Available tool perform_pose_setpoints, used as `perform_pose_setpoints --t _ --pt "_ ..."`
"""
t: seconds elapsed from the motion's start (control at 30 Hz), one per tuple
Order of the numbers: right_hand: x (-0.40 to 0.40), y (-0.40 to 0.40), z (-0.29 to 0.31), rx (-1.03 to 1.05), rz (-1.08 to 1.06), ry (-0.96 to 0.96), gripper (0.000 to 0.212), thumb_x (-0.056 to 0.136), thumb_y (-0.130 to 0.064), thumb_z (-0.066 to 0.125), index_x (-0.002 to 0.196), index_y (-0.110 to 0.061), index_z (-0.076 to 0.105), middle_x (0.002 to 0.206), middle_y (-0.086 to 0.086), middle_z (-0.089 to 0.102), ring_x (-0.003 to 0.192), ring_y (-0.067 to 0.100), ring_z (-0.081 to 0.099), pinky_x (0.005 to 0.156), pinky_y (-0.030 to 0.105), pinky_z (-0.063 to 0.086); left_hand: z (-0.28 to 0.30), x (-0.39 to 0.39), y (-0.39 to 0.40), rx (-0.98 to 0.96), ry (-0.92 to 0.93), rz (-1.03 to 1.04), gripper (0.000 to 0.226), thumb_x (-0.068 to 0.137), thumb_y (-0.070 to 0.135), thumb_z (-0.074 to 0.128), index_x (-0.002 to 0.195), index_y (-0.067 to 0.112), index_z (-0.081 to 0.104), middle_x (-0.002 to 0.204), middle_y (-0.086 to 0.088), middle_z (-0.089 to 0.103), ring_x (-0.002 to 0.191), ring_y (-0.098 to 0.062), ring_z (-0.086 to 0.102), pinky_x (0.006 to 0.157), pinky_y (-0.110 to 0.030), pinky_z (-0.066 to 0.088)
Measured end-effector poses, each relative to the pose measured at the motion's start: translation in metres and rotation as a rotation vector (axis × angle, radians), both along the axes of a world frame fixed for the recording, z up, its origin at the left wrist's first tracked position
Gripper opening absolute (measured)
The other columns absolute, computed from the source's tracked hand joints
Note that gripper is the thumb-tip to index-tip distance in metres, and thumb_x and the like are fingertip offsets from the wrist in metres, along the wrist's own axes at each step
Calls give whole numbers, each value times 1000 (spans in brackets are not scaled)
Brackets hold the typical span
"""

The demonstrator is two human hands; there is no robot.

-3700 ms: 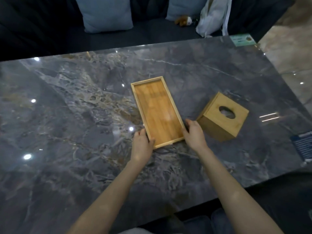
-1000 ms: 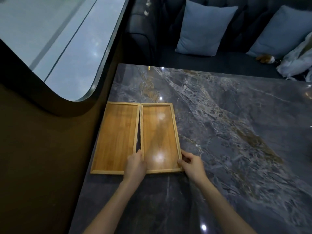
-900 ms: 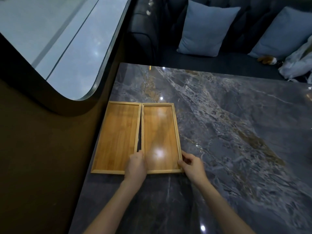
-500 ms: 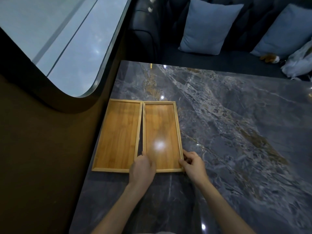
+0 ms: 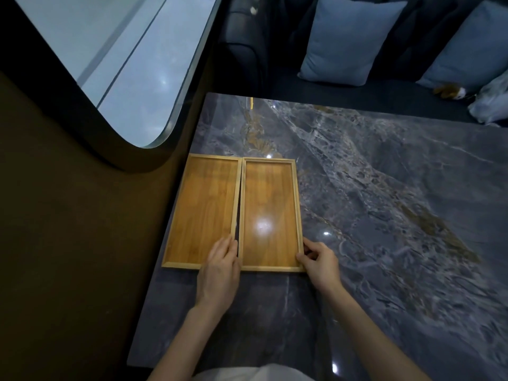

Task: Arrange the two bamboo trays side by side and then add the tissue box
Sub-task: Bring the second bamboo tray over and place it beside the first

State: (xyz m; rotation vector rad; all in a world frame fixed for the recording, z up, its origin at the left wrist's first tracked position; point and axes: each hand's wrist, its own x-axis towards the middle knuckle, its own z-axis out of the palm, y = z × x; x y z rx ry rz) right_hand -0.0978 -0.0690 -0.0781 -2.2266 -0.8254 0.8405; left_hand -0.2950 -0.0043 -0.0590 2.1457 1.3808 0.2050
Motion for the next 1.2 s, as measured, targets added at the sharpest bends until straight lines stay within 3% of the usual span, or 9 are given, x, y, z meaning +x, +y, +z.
perform_pose_setpoints --t 0.07,0.17,0.43,0.57,0.6,0.67,0.77,1.0,1.2 --pt "-1 0 -1 -6 -14 14 42 81 -9 64 123 -13 58 94 3 58 81 15 52 77 24 37 -14 -11 -2 46 49 -34 49 93 9 42 140 11 27 150 -5 34 140 -19 28 111 -29 17" --pt "-3 -1 -1 -10 -26 29 44 81 -9 64 124 -11 56 97 4 58 84 15 53 79 24 37 -29 -24 -4 129 91 -71 50 89 7 45 137 9 32 144 -6 43 135 -23 37 109 -41 21" --pt "-12 -5 1 -3 -16 21 43 81 -9 63 124 -13 56 99 4 58 87 16 54 80 24 38 -32 -36 -5 160 177 -207 48 94 32 20 133 14 42 139 -1 50 131 -18 40 105 -46 26" --pt "-16 -5 6 -6 -9 15 42 83 -8 62 124 -12 56 98 3 56 85 15 52 80 24 38 -30 -36 -4 151 207 -235 59 96 37 4 131 14 45 136 0 54 126 -18 48 102 -46 32" --pt "-17 -5 7 -5 -1 5 41 83 -8 61 124 -12 56 99 3 56 85 15 52 80 24 37 -30 -36 -4 160 202 -244 54 97 36 9 130 14 47 134 -1 56 125 -20 51 101 -46 34" --pt "-18 -6 10 0 14 -8 39 84 -7 60 123 -12 57 98 3 54 85 14 51 79 23 37 -33 -35 -3 199 165 -250 37 94 25 40 128 13 50 132 -3 58 122 -22 54 100 -44 37" --pt "-18 -6 12 1 39 -17 37 84 -7 59 121 -10 58 98 2 53 85 14 51 78 23 36 -34 -33 -2 201 132 -241 55 73 8 72 125 11 53 130 -4 60 120 -24 56 100 -42 39" --pt "-14 -6 9 -16 47 0 44 85 -9 59 128 -8 51 106 2 53 90 14 51 83 23 37 -36 -29 -4 226 144 -244 61 68 5 76 125 10 53 128 -6 61 119 -25 57 97 -43 44" --pt "-11 -5 10 -35 111 -54 42 86 -11 58 127 -9 52 103 3 53 88 14 52 81 23 38 -27 -27 -3 247 173 -248 53 71 11 75 121 11 57 126 -5 63 117 -24 58 93 -38 49"
